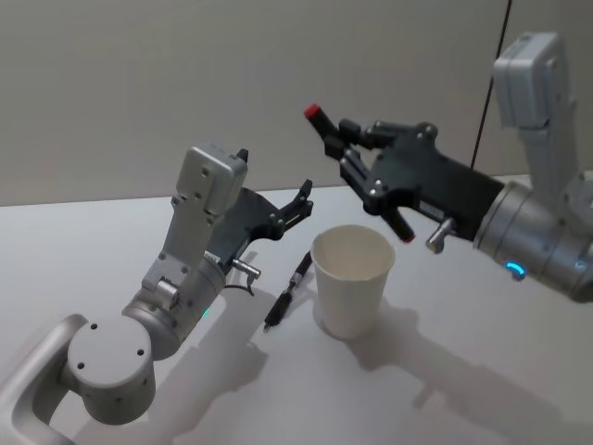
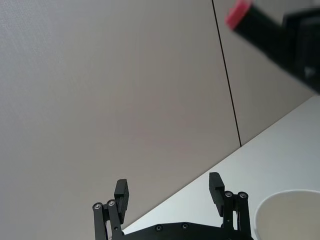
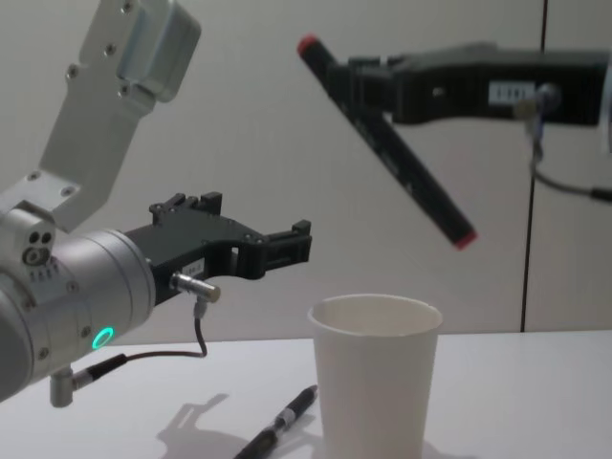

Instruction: Place the pen into the pen holder.

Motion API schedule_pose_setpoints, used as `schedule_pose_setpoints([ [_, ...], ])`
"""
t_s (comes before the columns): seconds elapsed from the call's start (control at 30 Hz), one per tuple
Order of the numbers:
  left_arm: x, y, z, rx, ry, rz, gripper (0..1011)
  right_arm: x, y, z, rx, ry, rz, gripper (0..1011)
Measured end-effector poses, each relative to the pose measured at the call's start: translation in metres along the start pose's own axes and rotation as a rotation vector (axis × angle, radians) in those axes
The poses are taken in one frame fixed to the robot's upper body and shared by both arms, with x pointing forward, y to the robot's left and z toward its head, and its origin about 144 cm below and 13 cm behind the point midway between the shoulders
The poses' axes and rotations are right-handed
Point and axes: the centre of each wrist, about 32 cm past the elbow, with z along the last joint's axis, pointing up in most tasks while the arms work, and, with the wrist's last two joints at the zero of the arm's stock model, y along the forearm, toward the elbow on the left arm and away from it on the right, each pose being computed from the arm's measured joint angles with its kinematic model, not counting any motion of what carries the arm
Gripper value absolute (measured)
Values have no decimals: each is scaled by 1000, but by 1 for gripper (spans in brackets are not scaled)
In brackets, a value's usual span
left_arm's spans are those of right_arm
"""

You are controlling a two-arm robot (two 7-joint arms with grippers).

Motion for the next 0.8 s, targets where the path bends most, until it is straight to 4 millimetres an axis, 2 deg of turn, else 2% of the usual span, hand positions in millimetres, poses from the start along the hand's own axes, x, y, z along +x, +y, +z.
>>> schedule_pose_setpoints([
  [0.4,0,0,0,0,0,0,1001,15,22,-47,-39,181,37,175],
  [0.6,0,0,0,0,0,0,1001,20,35,-62,-18,222,51,175],
  [0.8,0,0,0,0,0,0,1001,22,44,-66,15,233,75,175],
])
